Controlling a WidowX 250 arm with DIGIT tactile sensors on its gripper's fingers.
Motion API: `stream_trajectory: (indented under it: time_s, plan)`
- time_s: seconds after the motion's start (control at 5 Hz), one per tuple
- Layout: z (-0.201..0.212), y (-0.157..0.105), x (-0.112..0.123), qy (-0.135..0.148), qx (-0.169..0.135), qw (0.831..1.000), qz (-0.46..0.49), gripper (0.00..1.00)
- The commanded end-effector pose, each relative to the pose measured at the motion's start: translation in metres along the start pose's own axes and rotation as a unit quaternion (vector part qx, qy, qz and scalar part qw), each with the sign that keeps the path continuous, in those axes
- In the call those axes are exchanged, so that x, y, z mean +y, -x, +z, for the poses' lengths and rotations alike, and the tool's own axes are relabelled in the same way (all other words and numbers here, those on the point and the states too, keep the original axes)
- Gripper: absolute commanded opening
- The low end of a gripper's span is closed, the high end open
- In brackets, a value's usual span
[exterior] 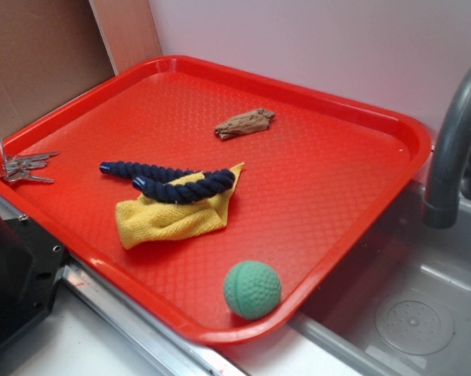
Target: Grab the silver keys.
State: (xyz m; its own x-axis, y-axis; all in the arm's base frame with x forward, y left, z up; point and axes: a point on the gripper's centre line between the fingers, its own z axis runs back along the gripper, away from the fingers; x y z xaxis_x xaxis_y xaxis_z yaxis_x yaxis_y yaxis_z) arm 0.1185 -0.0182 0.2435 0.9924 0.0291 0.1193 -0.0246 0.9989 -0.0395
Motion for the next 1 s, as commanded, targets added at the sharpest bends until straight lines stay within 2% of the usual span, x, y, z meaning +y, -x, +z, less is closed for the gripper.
stream_trajectory:
  time_s: [0.0,0.2,0.4,0.6,0.8]
  plan:
    - [0.0,0.0,0.0,0.0,0.0,1.0,0.0,1.0]
    - [-0.037,0.002,0.044,-0.038,0.007,0.996,0.085,1.0]
    - [-0.072,0.018,0.078,-0.049,0.02,0.986,0.156,1.0]
    - [-0.102,0.035,0.108,-0.087,0.032,0.974,0.208,1.0]
    - [-0.125,0.048,0.129,-0.105,0.046,0.969,0.221,1.0]
